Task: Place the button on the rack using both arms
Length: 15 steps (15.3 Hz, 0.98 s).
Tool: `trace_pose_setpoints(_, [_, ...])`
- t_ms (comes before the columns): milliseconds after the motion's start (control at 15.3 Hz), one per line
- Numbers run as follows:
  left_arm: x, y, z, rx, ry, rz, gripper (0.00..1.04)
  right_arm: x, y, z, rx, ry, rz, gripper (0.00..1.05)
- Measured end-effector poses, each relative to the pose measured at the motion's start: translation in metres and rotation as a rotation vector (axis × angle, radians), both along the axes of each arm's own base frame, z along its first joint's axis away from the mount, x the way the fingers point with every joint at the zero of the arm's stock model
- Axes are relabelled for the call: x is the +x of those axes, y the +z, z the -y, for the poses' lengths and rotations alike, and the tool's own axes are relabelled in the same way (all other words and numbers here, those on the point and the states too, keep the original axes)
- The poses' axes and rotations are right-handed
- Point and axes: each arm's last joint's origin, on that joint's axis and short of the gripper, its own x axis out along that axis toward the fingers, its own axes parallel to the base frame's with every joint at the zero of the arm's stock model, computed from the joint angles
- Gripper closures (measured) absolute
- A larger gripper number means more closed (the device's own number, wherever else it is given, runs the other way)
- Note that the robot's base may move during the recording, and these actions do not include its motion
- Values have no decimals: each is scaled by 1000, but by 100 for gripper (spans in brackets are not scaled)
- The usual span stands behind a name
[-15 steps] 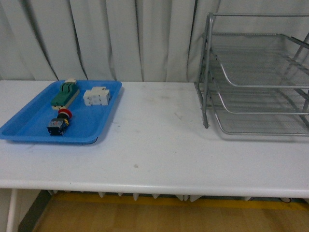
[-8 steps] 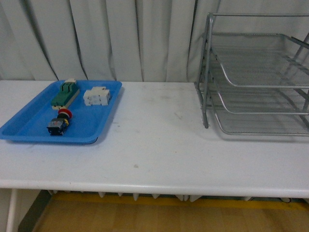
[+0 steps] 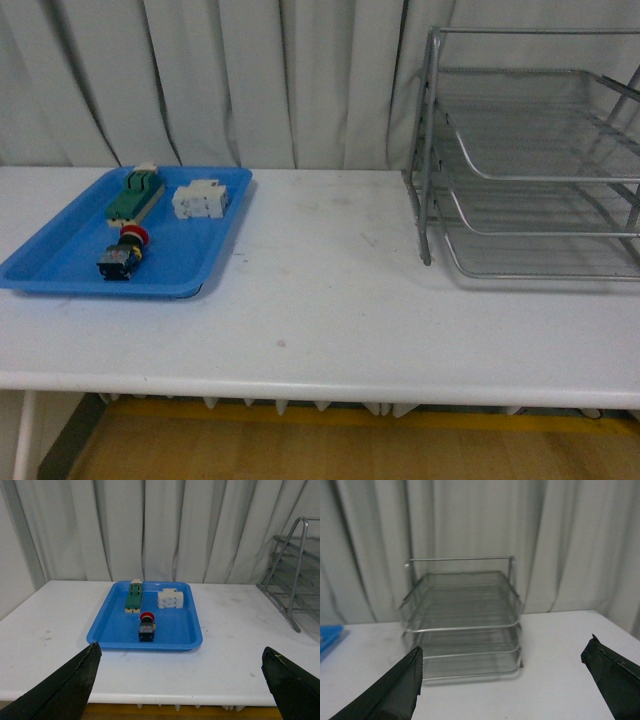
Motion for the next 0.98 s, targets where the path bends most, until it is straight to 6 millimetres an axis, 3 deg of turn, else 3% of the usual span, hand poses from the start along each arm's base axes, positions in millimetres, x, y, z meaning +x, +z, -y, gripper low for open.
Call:
trace_pose_setpoints(130, [0, 0, 0, 0, 0, 0, 7, 42, 31, 30, -3, -74, 87, 6])
trace_pose_setpoints(261, [0, 0, 0, 0, 0, 0, 7, 103, 71, 76, 80, -78, 235, 6])
trace_pose_setpoints(326, [0, 0, 0, 0, 0, 0, 7, 134, 68, 98, 205, -50, 226, 6])
trace_pose_setpoints(457, [0, 0, 0, 0, 0, 0, 7, 184, 27, 125, 575, 40, 183, 6])
trace_pose_setpoints(522, [0, 0, 0, 0, 0, 0, 7, 197, 3, 127, 760, 60, 132, 6])
trace_pose_setpoints(652, [0, 0, 0, 0, 0, 0, 7, 216, -64, 109, 1253, 89, -46, 6])
trace_pose_setpoints(783, [0, 0, 0, 0, 0, 0, 7, 225, -113, 84, 1583, 49, -188, 6])
trace_pose_setpoints(978, [0, 0, 0, 0, 0, 0, 7, 255, -120, 69, 1666, 122, -202, 6])
